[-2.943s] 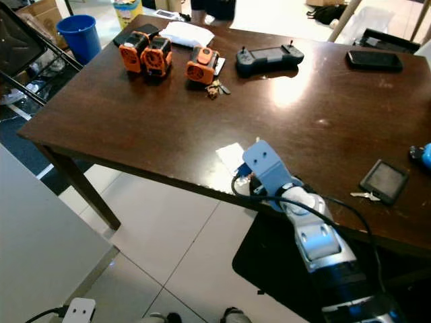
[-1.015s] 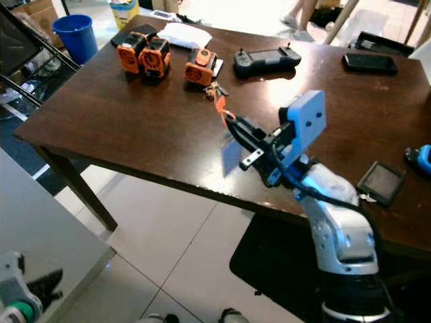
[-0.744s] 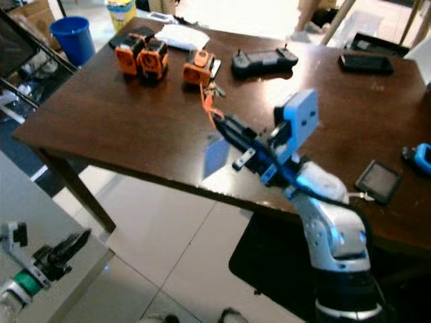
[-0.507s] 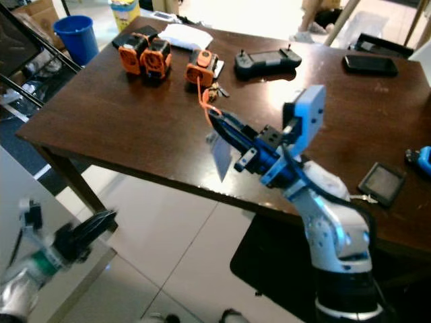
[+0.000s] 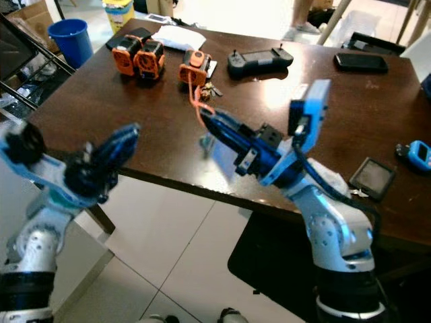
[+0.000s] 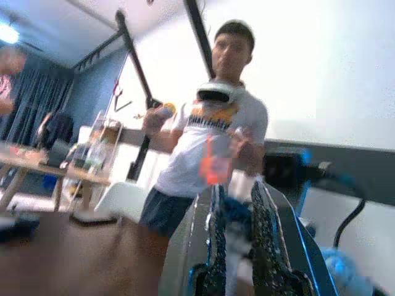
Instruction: Hang keys on a hook
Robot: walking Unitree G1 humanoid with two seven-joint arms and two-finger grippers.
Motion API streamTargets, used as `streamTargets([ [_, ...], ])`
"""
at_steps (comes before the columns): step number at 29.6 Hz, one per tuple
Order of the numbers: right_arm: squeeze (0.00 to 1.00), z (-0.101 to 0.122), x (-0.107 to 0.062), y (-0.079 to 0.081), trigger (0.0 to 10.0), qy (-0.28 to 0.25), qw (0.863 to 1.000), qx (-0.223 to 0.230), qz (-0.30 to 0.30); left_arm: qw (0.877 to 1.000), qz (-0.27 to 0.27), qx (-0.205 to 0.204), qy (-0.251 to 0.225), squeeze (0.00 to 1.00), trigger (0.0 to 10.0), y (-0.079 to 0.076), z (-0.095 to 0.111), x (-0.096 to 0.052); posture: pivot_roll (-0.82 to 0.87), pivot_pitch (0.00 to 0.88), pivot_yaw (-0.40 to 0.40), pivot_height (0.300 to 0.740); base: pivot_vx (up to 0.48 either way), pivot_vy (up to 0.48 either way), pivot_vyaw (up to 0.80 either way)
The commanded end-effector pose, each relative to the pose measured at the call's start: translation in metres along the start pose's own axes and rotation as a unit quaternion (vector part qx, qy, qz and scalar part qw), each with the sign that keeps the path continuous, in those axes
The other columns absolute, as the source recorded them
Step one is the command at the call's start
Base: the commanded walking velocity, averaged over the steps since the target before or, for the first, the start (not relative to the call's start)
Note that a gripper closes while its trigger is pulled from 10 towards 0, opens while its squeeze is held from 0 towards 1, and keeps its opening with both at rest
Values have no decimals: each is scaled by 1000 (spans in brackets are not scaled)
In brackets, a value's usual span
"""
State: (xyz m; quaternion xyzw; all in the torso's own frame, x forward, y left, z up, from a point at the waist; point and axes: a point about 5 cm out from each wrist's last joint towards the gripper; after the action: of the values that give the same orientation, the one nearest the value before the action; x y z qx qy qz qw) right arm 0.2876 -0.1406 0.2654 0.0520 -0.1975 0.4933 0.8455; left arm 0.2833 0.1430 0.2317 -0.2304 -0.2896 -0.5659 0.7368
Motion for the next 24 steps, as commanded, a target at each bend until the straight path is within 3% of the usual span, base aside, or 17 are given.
streamTargets([
  [1, 0, -5, 0, -2, 0, 2, 1000, 11, -10, 999, -47, -1, -4, 0, 10000, -13, 9, 12, -43, 79, 59, 740, 0, 0, 0],
  [8, 0, -9, 1, -2, 0, -6, 999, 45, -19, 996, -86, 24, -3, 0, 10000, -29, 22, 39, -46, 83, 64, 740, 0, 0, 0],
  [13, 0, -12, 6, 7, 0, -7, 998, 59, 5, 997, -45, 59, 27, 0, 10000, -23, 18, 53, -46, 84, 66, 740, 0, 0, 0],
  [14, 0, -12, 8, 9, 0, -11, 998, 61, 14, 997, -29, 69, 33, 1000, 10000, -20, 17, 54, -47, 82, 68, 740, 0, 0, 0],
  [24, 0, 3, 11, 12, 0, -61, 995, 69, 38, 995, 25, 91, 37, 1000, 10000, -5, 16, 46, -46, 80, 70, 740, 0, 0, 0],
])
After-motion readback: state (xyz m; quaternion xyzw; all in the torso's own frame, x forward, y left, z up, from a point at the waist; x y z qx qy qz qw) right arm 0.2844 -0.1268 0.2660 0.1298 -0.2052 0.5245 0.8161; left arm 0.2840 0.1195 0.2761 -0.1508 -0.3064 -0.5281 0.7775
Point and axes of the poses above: a point about 5 cm out from each wrist's last joint towards the gripper, its own x axis pointing out of the wrist towards the gripper, its own z axis along the axis of the wrist's last joint, y = z × x
